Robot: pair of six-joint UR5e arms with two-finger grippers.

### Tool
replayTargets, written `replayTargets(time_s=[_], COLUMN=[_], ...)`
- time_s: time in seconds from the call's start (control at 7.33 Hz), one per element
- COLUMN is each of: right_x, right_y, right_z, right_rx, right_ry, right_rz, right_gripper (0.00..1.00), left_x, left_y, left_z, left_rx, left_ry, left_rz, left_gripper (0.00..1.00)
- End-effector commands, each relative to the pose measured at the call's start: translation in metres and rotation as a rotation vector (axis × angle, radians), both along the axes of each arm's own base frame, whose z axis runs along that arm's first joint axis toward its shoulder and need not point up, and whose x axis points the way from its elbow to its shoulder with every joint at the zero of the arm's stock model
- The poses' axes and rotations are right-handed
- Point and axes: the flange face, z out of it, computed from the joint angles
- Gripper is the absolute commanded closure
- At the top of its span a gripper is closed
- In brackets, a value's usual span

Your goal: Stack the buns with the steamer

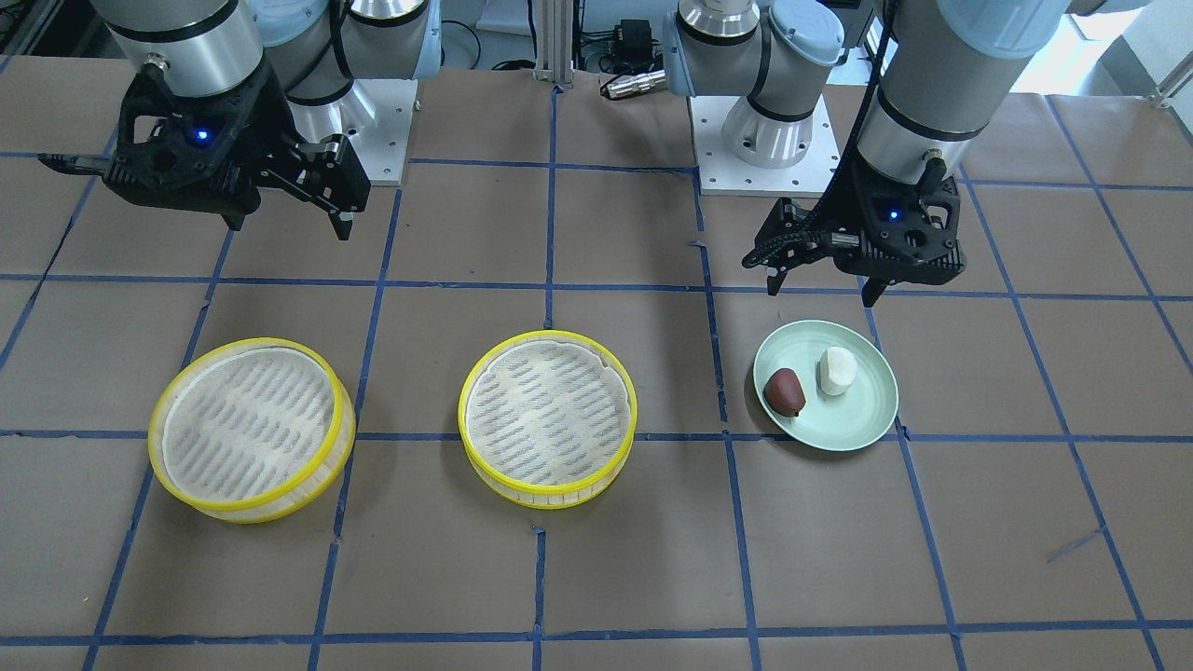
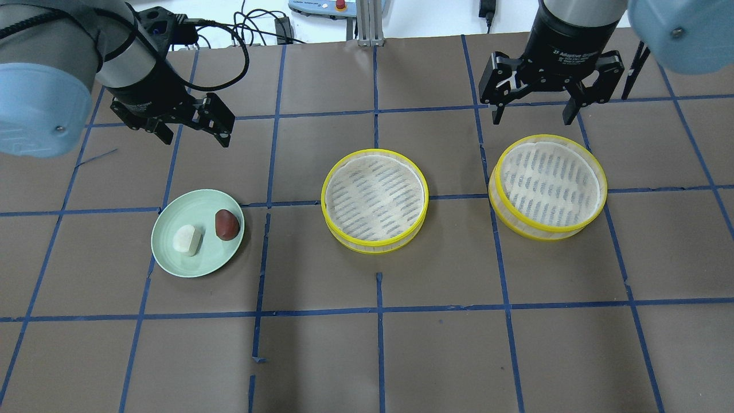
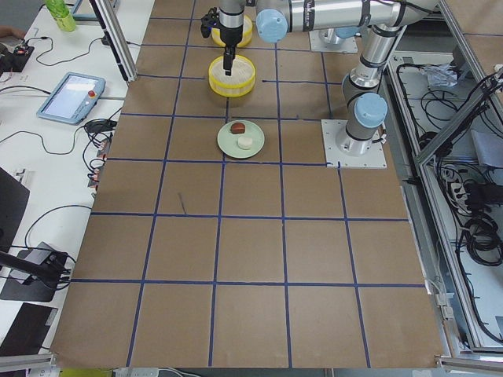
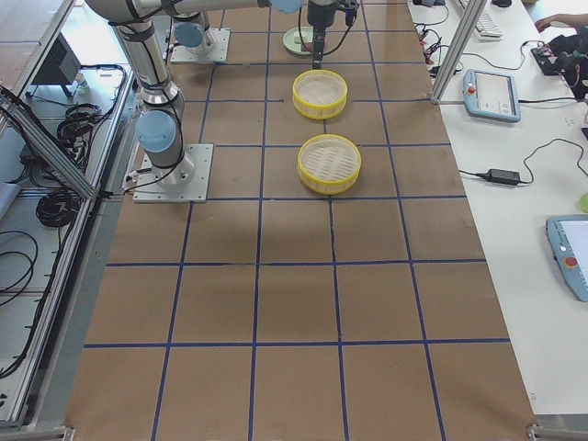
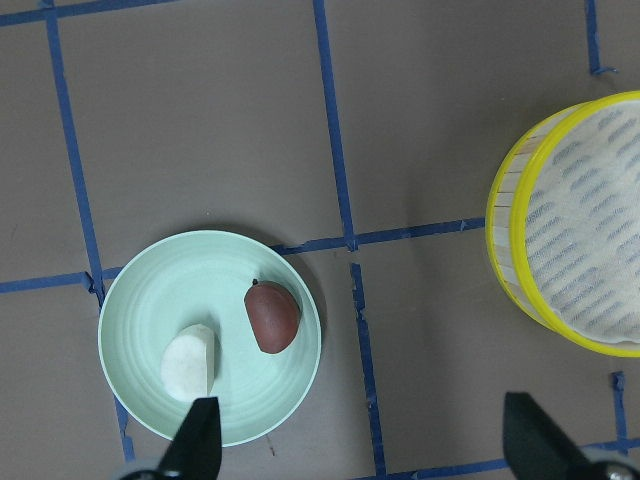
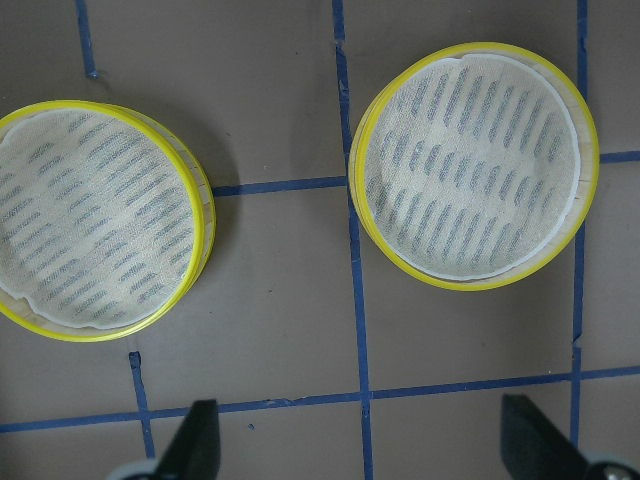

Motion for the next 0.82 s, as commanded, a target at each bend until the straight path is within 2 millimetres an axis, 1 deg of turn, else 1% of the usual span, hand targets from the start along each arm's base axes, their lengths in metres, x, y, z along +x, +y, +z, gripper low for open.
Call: replayTargets(time_s=[0.0, 0.14, 0.27, 0.41, 0.55, 0.68], right_x=[0.0, -0.01, -0.043, -0.075, -0.113, -0.16], right_y=[0.0, -0.008, -0.02, -0.029, -0.047, -0.063], right_z=[0.0, 0.005, 0.011, 0.009, -0.012, -0.056], right_rx=[-0.003, -0.021, -0.032, -0.027, -0.009, 0.061], right_ry=[0.002, 0.0, -0.003, 0.004, 0.007, 0.005], right_rz=[0.009, 0.035, 0.0, 0.0, 0.077, 0.085], right_gripper=[0.0, 0.0, 0.0, 0.0, 0.0, 0.0], left_x=[0.001, 0.001, 0.001, 0.001, 0.001, 0.006], left_y=[0.0, 0.002, 0.002, 0.002, 0.002, 0.003], left_z=[0.001, 0.001, 0.001, 0.001, 0.002, 0.001], left_rx=[-0.002, 0.001, 0.002, 0.002, -0.004, 0.001], left_ry=[0.0, -0.003, 0.0, 0.001, 0.001, -0.004], left_rz=[0.002, -0.001, -0.002, -0.006, -0.006, -0.004], left_gripper=[0.0, 0.0, 0.0, 0.0, 0.0, 0.0])
